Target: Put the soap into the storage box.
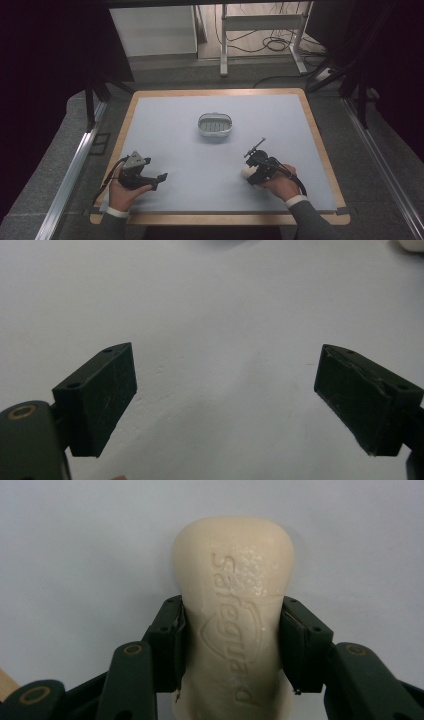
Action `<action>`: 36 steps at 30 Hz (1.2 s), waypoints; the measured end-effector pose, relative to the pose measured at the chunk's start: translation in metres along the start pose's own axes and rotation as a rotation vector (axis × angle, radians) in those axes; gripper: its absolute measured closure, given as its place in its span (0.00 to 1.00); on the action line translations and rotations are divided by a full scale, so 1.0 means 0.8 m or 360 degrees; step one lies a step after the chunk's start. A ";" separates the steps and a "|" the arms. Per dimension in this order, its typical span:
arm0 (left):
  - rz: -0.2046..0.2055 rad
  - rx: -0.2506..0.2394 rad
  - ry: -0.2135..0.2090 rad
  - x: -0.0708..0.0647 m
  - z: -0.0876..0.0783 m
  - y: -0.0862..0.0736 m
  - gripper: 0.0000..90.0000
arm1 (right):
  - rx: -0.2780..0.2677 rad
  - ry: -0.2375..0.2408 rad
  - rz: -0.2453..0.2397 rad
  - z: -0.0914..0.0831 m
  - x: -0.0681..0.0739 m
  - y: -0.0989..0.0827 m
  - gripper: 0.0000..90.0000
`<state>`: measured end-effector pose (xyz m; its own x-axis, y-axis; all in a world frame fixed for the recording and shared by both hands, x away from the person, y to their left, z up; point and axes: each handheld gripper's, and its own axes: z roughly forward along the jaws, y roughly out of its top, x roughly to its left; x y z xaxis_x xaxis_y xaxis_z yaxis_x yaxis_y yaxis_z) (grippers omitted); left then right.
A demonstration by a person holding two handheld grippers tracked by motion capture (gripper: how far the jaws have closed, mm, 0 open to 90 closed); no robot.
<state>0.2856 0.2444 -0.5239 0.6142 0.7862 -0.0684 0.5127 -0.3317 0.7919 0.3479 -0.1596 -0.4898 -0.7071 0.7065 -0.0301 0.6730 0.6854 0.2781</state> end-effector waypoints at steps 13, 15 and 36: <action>0.0014 0.0004 0.0001 0.000 0.000 -0.001 0.12 | -0.0087 -0.0027 -0.0124 -0.031 -0.003 0.022 0.55; 0.0016 0.0006 0.0001 -0.001 0.000 -0.001 0.12 | -0.0099 -0.0038 -0.0140 -0.033 -0.004 0.026 0.55; 0.0028 0.0017 0.0009 0.001 -0.002 -0.001 0.12 | -0.0199 -0.0052 -0.0237 -0.041 -0.012 0.049 0.55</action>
<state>0.2844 0.2461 -0.5234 0.6198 0.7831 -0.0514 0.5082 -0.3506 0.7866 0.3739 -0.1451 -0.4471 -0.7879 0.6059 -0.1105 0.5280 0.7569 0.3851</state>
